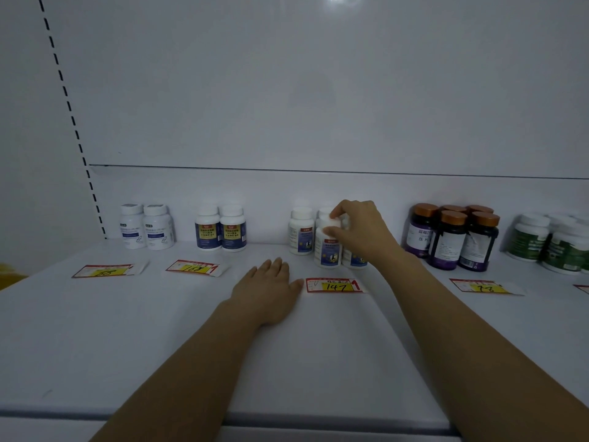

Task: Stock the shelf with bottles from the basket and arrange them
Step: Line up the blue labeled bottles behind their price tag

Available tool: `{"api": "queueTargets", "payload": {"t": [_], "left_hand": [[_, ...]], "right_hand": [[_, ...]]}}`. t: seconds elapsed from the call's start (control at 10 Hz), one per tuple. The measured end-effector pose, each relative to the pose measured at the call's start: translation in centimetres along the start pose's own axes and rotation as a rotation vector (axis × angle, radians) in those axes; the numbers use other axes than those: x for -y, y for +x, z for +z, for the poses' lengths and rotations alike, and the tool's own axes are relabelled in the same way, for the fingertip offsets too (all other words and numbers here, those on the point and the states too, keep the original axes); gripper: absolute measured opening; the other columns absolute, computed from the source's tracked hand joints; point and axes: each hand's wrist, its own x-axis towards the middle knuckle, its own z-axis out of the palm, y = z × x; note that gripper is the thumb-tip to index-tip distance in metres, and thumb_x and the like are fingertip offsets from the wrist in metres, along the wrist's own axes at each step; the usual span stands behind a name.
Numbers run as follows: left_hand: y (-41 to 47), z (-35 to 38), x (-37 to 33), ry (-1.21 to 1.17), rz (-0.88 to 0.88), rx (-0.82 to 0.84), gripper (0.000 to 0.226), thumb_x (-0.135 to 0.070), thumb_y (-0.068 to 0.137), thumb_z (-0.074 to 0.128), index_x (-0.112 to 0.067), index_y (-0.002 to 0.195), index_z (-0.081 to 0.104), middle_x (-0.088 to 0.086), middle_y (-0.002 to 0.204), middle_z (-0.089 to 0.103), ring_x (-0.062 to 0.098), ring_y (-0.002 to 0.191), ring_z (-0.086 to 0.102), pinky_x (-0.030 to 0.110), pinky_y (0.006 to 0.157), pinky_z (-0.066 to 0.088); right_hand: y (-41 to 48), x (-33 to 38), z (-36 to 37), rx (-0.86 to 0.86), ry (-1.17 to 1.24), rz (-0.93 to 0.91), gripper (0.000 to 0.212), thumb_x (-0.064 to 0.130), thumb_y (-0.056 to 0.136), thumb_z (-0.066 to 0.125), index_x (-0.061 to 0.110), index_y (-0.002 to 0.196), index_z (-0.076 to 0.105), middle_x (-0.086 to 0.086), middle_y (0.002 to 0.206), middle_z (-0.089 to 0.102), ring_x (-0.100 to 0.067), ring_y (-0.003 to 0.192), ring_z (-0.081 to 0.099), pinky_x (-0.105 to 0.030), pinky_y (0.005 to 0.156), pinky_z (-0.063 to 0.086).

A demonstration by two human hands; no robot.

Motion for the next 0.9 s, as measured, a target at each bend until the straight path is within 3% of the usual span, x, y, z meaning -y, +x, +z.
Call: {"api": "queueTargets", "payload": {"t": [0.2,0.3,0.4,0.5,0.6,0.7,0.8,0.9], "left_hand": [[-0.1,-0.1,-0.1,0.008,-0.013,0.025,0.063,-0.047,0.1,0.009,-0.013,0.151,-0.002,0.003,0.159,-0.006,0.017,0.147,-0.003,0.034,0.118,0.0],[-0.2,-0.2,-0.1,0.01,-0.015,0.031,0.062,-0.047,0.1,0.009,-0.013,0.151,-0.002,0.003,0.159,-0.006,0.017,0.147,-0.003,0.034,0.118,0.0],[-0.3,-0.3,-0.2,0.001,-0.014,0.027,0.062,-0.047,0.1,0.01,-0.013,0.151,-0.002,0.003,0.159,-0.005,0.017,0.147,-0.003,0.034,0.118,0.001],[-0.2,-0.3,-0.2,-0.001,-0.012,0.024,0.062,-0.047,0.1,0.01,-0.013,0.151,-0.001,0.003,0.16,-0.005,0.017,0.147,-0.002,0.034,0.119,0.002],[-0.3,-0.3,-0.2,-0.002,-0.012,0.027,0.062,-0.047,0.1,0.01,-0.013,0.151,-0.001,0.003,0.16,-0.005,0.017,0.147,-0.002,0.034,0.119,0.002],[-0.3,-0.4,-0.3,-0.018,-0.015,0.017,0.063,-0.048,0.1,0.011,-0.013,0.151,0.0,0.003,0.16,-0.003,0.017,0.147,-0.001,0.034,0.119,0.002],[-0.7,-0.7,-0.4,-0.063,-0.02,-0.038,0.063,-0.048,0.1,0.019,-0.011,0.151,0.01,0.005,0.159,0.007,0.018,0.146,0.008,0.034,0.117,0.009],[-1.2,-1.1,-0.6,-0.155,-0.051,-0.12,0.06,-0.049,0.098,0.032,-0.011,0.145,0.029,0.006,0.152,0.029,0.02,0.138,0.029,0.033,0.11,0.026]], "right_hand": [[0.2,-0.6,-1.3,-0.055,0.058,0.049,0.03,0.033,0.092,0.057,0.016,0.117,0.062,-0.007,0.123,0.059,-0.024,0.114,0.05,-0.034,0.093,0.04],[0.2,-1.5,-2.1,0.059,0.041,0.097,0.03,0.029,0.092,0.055,0.018,0.119,0.06,-0.01,0.122,0.055,-0.027,0.115,0.049,-0.034,0.09,0.044],[0.0,-1.6,-2.0,0.171,-0.057,0.115,0.032,0.025,0.093,0.052,0.022,0.124,0.057,-0.013,0.13,0.044,-0.033,0.125,0.036,-0.038,0.102,0.033],[-0.1,-1.7,-1.8,0.153,-0.075,0.148,0.034,0.023,0.096,0.046,0.025,0.129,0.052,-0.013,0.135,0.037,-0.034,0.127,0.031,-0.038,0.104,0.031],[-0.1,-2.0,-1.8,0.142,0.03,0.164,0.035,0.019,0.096,0.049,0.023,0.131,0.051,-0.014,0.132,0.041,-0.031,0.12,0.044,-0.03,0.086,0.043],[-0.2,-2.0,-2.2,0.117,0.114,0.162,0.036,0.018,0.09,0.06,0.016,0.126,0.056,-0.012,0.127,0.053,-0.024,0.112,0.052,-0.026,0.078,0.042],[-0.5,-1.5,-3.4,0.013,0.214,0.158,0.036,0.021,0.085,0.069,0.014,0.119,0.061,-0.008,0.12,0.059,-0.018,0.102,0.054,-0.026,0.078,0.044],[-0.6,-0.6,-5.0,-0.084,0.301,0.093,0.033,0.029,0.082,0.072,0.017,0.112,0.064,-0.002,0.109,0.061,-0.015,0.095,0.058,-0.021,0.074,0.047]]}}
